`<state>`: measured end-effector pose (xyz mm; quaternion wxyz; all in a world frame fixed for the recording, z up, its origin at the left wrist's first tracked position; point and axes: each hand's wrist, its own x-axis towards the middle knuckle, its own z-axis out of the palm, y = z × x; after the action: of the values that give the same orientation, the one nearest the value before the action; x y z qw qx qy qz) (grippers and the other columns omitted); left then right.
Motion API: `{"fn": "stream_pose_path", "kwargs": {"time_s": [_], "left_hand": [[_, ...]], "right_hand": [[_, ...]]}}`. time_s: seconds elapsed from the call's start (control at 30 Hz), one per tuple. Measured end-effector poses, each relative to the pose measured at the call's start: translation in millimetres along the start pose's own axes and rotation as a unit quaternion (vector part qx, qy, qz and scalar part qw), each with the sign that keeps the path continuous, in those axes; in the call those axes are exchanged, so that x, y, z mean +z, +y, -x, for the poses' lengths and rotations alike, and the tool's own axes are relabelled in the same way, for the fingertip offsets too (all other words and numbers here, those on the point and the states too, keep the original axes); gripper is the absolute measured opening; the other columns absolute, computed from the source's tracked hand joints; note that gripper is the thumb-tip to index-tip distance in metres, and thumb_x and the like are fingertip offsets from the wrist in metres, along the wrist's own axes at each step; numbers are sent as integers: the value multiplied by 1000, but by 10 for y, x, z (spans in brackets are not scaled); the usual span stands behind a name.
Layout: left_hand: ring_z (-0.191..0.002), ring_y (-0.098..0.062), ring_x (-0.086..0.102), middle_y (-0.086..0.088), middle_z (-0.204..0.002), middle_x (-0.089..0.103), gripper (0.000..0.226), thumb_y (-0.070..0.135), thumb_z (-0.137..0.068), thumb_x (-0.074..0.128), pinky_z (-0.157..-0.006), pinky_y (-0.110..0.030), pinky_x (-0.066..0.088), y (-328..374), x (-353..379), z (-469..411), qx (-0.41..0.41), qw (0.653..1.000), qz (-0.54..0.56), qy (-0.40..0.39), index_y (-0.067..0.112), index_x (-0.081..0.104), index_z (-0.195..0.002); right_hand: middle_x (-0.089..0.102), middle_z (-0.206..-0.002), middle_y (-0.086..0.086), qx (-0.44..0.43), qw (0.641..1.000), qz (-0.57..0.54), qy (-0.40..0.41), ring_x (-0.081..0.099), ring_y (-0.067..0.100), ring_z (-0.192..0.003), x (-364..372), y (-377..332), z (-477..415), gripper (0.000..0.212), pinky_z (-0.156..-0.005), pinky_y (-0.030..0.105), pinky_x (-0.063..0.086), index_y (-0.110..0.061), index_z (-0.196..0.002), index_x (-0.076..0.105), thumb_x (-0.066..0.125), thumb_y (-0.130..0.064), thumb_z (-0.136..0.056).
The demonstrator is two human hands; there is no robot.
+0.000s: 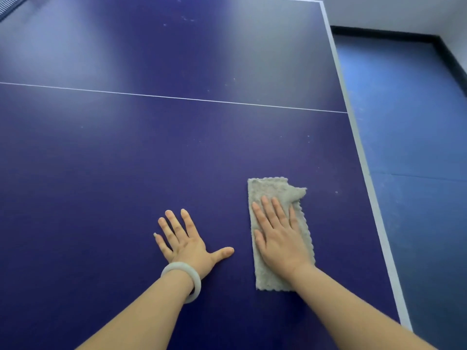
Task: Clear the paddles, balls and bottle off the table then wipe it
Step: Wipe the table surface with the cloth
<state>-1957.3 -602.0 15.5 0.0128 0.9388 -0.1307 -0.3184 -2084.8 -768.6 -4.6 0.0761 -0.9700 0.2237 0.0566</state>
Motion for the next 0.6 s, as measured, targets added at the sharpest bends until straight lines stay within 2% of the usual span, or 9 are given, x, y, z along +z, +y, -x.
{"fn": "stream_pose_path", "kwargs": {"time_s": [0.07,0.1,0.17,0.27,0.33,0.4,0.5,0.57,0.6], "left_hand": [[-131,-37,-48,-17,-138,-56,148,101,-49,40,-111,-57,-21,13,-16,9,-2,1000,-2,-1,14,-58,-119],[-131,-38,-47,-18,-140,-54,148,101,-49,40,-111,-57,-21,18,-25,16,-3,1000,-2,-3,15,-58,-120],[-132,-38,-46,-18,-142,-51,148,101,-48,40,-110,-57,-21,26,-43,33,-4,1000,-3,-6,15,-56,-121],[-133,-37,-46,-18,-143,-51,149,101,-48,39,-110,-56,-22,31,-44,43,-4,1000,-3,-5,15,-56,-122],[-134,-37,-45,-18,-144,-50,149,102,-47,39,-111,-56,-21,28,-39,44,-3,1000,-4,-2,15,-56,-122],[-134,-38,-44,-18,-144,-49,149,102,-48,39,-112,-57,-20,28,-36,43,-4,1000,-6,-2,15,-56,-123],[-134,-38,-44,-18,-144,-49,149,101,-48,40,-112,-57,-19,29,-44,42,-3,1000,-9,-4,15,-56,-122],[-135,-38,-44,-18,-144,-49,149,102,-47,39,-112,-57,-19,26,-41,28,-4,1000,-11,-4,15,-56,-122],[-135,-38,-43,-18,-145,-49,149,102,-45,37,-112,-57,-19,24,-42,24,-4,1000,-11,-3,15,-55,-123]], "right_hand": [[-6,-164,-8,-51,998,21,-9,-13,14,-151,-71,216,-266,61,-122,47,-7,-32,-157,1,17,-44,-100],[-5,-165,-8,-36,999,25,-10,-12,14,-151,-98,373,-367,60,-122,46,-8,-32,-157,1,19,-44,-101],[-3,-165,-6,74,997,11,-4,-9,14,-151,-136,708,-462,59,-122,45,-7,-31,-157,1,20,-42,-102],[-8,-165,-2,271,962,-39,14,-9,18,-151,-169,968,-354,60,-122,50,-4,-27,-156,-7,13,-41,-102],[-9,-165,1,321,945,-50,27,-9,21,-151,-133,806,-219,61,-122,52,-2,-24,-156,-9,10,-40,-101],[-9,-165,2,289,956,-39,31,-10,22,-151,-59,485,-59,61,-122,51,-3,-23,-156,-9,11,-40,-100],[-9,-164,-3,99,995,-17,17,-13,17,-151,37,154,192,62,-122,48,-4,-26,-157,-4,15,-41,-100],[-8,-164,-6,-7,1000,5,-4,-14,14,-151,-12,317,185,61,-122,47,-3,-29,-157,-2,17,-44,-101],[-6,-164,-7,-26,1000,15,-6,-14,13,-150,-46,492,126,60,-122,46,-3,-31,-156,-3,19,-43,-101]]}}
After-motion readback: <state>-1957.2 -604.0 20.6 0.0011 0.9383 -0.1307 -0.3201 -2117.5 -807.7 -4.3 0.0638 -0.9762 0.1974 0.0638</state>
